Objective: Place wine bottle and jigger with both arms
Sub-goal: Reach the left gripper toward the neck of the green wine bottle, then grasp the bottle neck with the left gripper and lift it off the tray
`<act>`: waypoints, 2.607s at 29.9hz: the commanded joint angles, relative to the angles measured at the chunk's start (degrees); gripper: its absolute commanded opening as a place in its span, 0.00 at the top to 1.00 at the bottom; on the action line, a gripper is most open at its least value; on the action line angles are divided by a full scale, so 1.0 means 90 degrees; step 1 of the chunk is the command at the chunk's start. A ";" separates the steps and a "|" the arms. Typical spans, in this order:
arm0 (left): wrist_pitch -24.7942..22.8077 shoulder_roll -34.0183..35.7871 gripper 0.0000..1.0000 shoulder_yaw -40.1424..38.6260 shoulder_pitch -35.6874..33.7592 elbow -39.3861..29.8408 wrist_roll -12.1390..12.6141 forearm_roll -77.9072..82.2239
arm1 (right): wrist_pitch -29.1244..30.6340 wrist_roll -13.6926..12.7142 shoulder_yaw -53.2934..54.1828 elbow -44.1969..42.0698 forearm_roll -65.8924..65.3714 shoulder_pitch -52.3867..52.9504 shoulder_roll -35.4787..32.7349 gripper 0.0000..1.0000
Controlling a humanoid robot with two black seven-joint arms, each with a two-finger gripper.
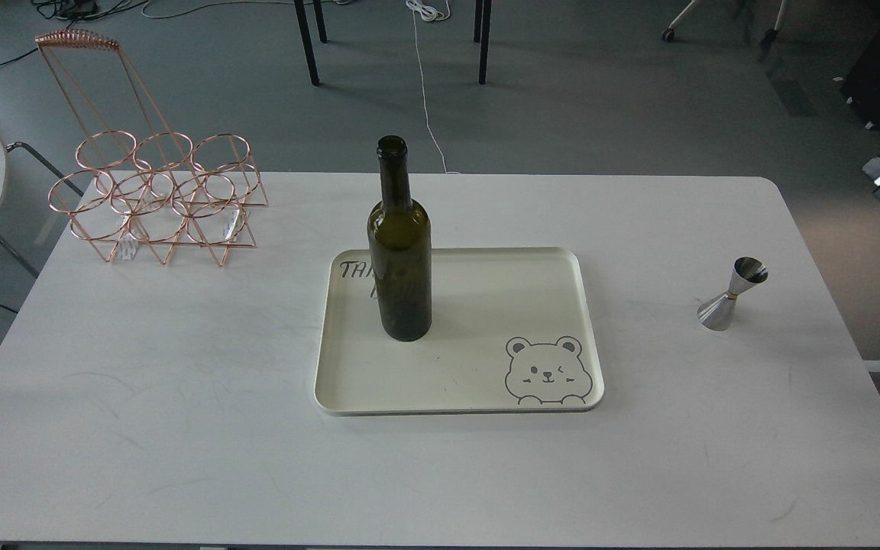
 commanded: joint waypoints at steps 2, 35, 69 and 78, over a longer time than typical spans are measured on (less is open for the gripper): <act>0.0000 0.0546 0.02 0.0024 -0.0205 -0.0988 0.0006 0.0894 | 0.0884 0.0001 0.0216 -0.1379 0.0486 0.0588 0.1025 0.03; 0.2095 0.0207 0.02 0.0249 -0.0059 -0.6703 0.0035 1.1705 | 0.5017 0.0001 0.2101 -0.4957 0.4353 0.0696 0.3049 0.03; 0.2652 -0.0996 0.79 0.0132 -0.0088 -0.5882 0.0445 1.2155 | 0.5007 0.0001 0.2169 -0.4967 0.4637 0.0510 0.3039 0.03; 0.2857 -0.0177 0.81 -0.0531 -0.0156 -0.6107 0.0387 1.1960 | 0.4997 0.0001 0.2189 -0.4967 0.4637 0.0510 0.3039 0.03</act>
